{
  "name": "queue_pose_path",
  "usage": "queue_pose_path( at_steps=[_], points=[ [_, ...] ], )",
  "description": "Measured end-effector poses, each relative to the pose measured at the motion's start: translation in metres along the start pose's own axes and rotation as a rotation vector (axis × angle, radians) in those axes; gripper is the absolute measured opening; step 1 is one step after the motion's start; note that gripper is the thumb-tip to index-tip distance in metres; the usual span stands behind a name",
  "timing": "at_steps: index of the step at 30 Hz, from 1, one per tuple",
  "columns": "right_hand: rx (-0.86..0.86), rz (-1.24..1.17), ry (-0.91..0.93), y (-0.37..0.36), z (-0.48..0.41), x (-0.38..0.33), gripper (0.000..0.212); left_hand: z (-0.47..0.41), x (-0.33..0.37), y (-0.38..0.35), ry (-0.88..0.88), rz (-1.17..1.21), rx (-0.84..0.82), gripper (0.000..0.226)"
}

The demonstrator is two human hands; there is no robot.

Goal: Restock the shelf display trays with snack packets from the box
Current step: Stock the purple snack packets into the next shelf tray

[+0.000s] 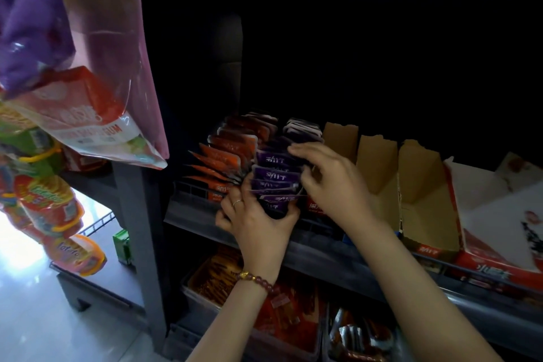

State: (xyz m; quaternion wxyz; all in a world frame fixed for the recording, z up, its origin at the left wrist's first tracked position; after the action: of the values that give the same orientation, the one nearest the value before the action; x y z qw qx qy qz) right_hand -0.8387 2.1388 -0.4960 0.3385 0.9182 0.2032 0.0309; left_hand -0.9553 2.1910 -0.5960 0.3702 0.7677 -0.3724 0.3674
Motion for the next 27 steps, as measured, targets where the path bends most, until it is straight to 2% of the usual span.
queue_pose_path(
  at_steps=[3, 7, 11, 13, 15, 16, 20, 27],
  points=[
    [0.053, -0.027, -0.008, 0.006, 0.001, 0.005, 0.026, 0.000, 0.001, -0.001, -0.004, -0.001, -0.009, 0.083],
    [0.079, -0.051, -0.050, 0.005, 0.003, 0.013, 0.021, 0.000, 0.000, -0.001, 0.008, -0.028, -0.024, 0.083],
    [0.138, -0.178, -0.076, 0.004, 0.000, 0.014, 0.040, -0.002, 0.000, -0.001, 0.012, -0.039, -0.008, 0.082],
    [0.175, -0.197, -0.226, 0.002, 0.008, 0.025, 0.052, -0.002, 0.000, -0.001, 0.004, -0.042, -0.005, 0.081],
    [0.133, -0.187, -0.391, -0.007, 0.020, 0.037, 0.059, -0.002, 0.000, 0.000, -0.004, -0.039, 0.001, 0.080],
    [0.111, -0.174, -0.407, -0.012, 0.023, 0.037, 0.059, -0.002, 0.001, 0.000, -0.006, -0.032, 0.004, 0.080],
    [0.060, -0.047, -0.223, -0.022, 0.021, 0.015, 0.053, -0.003, -0.001, 0.000, 0.003, 0.005, -0.005, 0.079],
    [-0.185, 0.110, -0.181, -0.032, 0.022, 0.014, 0.081, -0.004, 0.000, 0.001, -0.011, 0.008, 0.003, 0.079]
  ],
)
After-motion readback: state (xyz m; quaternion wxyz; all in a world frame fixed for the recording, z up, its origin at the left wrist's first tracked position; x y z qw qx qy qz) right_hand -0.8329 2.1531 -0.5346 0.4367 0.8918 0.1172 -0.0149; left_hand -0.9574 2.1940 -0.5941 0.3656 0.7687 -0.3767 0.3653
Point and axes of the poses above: each hand's wrist, its own z-axis away from the middle knuckle, its own y-axis out of the back of the hand, x = y × z, the point moved 8 cm from there along -z, towards the middle knuckle, and after that the axes turned 14 degrees about y, right-handed, at the moved point
